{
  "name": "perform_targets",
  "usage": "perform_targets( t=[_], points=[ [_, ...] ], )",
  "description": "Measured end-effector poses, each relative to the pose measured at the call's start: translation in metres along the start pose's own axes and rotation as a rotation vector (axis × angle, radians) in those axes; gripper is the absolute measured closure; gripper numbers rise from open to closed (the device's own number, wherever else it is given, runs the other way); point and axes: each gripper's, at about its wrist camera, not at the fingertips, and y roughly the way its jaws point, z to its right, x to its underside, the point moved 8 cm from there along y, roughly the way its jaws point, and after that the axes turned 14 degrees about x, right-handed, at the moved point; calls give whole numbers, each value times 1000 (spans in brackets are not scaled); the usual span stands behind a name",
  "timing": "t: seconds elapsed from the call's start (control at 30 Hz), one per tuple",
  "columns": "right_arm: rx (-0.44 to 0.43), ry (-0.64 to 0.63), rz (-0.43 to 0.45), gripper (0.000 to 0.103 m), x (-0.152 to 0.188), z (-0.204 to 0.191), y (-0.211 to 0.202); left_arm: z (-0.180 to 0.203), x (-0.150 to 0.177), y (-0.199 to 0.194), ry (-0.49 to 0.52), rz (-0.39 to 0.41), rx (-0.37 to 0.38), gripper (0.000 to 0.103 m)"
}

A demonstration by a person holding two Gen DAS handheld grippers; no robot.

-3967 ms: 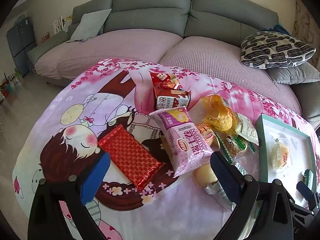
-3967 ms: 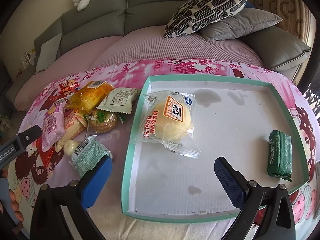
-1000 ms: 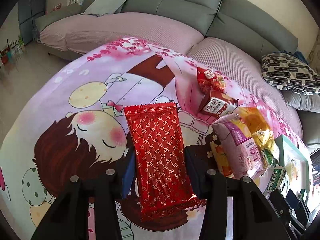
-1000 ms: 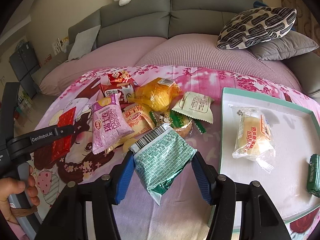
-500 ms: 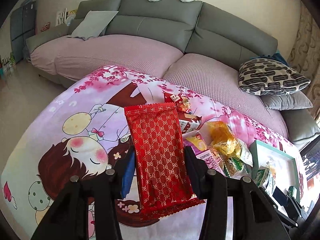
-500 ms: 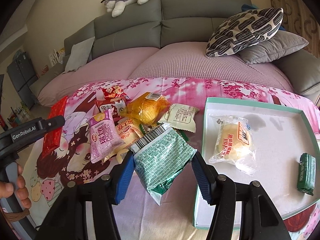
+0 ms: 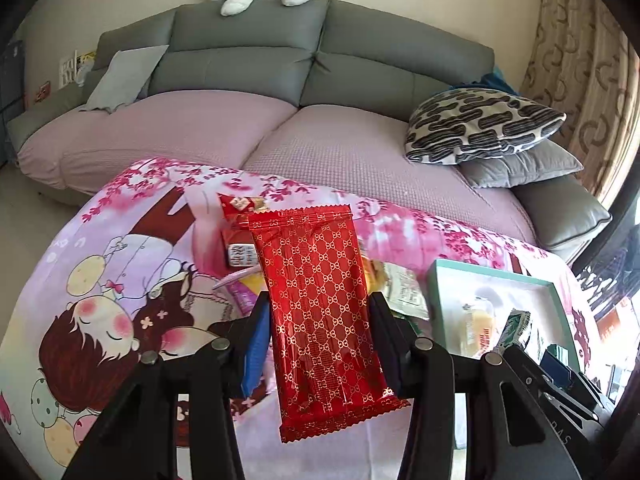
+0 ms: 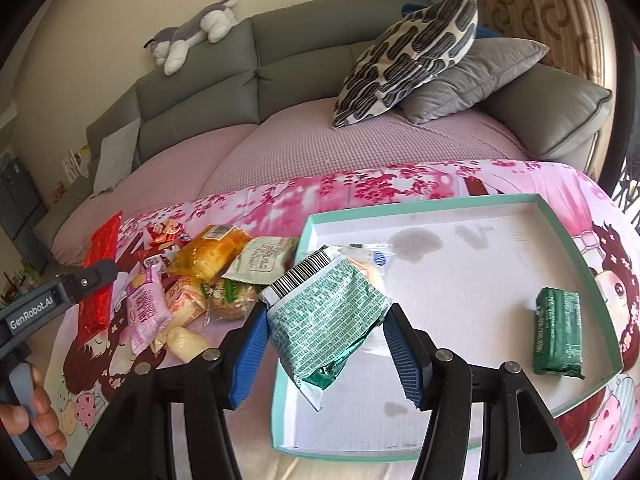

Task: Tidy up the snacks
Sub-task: 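Carry the red pack and foil pack over the tray with both grippers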

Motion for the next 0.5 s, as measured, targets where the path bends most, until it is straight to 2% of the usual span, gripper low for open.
perform_targets(
  t=[0.5],
  points=[
    [153, 205, 17, 42, -8, 124, -1, 123, 20, 38, 195, -83, 160, 54]
  ],
)
